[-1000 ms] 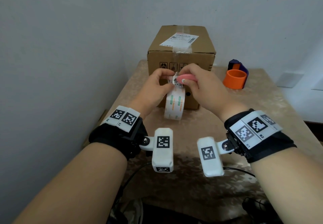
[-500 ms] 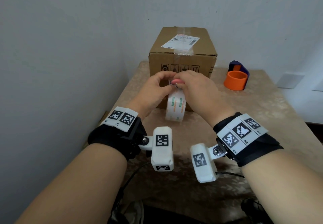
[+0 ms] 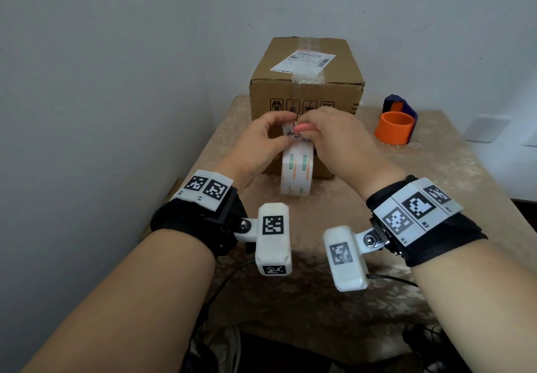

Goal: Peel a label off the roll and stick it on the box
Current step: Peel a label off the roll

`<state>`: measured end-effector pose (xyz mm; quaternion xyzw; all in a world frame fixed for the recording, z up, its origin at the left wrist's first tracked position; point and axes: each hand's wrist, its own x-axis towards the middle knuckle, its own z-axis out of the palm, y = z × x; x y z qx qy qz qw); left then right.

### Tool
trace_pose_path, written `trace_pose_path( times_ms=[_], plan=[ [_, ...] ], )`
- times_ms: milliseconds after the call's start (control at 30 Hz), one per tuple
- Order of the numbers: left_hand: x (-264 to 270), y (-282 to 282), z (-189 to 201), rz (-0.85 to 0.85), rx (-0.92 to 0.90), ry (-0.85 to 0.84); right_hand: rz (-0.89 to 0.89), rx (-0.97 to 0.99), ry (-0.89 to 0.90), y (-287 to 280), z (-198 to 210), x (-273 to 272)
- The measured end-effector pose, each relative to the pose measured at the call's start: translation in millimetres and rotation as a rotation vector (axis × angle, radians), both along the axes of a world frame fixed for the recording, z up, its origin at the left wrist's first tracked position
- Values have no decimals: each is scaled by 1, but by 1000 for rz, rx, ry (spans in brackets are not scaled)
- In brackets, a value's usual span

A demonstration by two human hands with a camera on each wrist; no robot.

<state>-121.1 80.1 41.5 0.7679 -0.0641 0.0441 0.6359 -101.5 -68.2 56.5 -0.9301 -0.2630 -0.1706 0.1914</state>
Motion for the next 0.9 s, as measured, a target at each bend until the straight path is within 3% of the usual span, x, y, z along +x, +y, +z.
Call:
trace_pose_path(
  times_ms=[367,633,900],
  plan=[
    [-2,-1,1,-11,33,9,15,-1,47,-6,5,1],
    [-2,-3,-3,-17,159,6,3,-54,61,-19,-2,2],
    [-3,-2,-2,-30,128,39,-54,89,60,-30,0,3]
  ],
)
